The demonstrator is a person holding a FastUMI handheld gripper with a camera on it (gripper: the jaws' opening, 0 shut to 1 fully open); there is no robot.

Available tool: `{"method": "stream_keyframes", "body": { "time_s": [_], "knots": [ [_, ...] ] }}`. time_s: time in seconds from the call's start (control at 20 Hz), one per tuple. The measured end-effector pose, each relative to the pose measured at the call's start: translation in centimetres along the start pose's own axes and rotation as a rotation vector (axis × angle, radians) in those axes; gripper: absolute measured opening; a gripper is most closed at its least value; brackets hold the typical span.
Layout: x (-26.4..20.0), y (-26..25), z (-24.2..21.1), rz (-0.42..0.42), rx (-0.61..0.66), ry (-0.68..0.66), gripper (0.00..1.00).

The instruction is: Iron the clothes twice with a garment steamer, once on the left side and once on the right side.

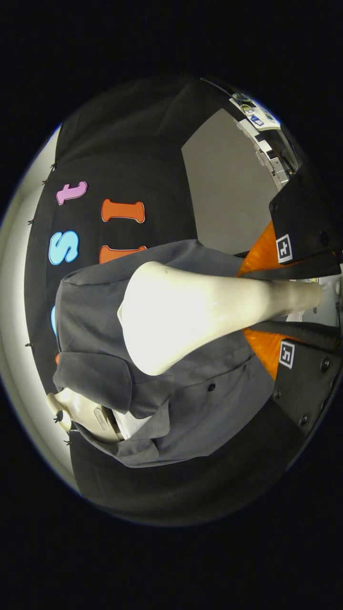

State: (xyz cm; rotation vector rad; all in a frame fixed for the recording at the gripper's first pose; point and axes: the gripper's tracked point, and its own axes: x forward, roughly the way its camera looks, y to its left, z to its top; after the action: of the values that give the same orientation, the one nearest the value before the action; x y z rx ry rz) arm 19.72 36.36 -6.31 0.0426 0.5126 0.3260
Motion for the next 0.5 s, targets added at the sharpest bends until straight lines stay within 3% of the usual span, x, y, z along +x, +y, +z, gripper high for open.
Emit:
{"method": "stream_keyframes", "body": {
  "time_s": [0.5],
  "knots": [
    [3.9, -1.3, -1.0, 0.073, -0.037, 0.041, 0.45]
  ]
}}
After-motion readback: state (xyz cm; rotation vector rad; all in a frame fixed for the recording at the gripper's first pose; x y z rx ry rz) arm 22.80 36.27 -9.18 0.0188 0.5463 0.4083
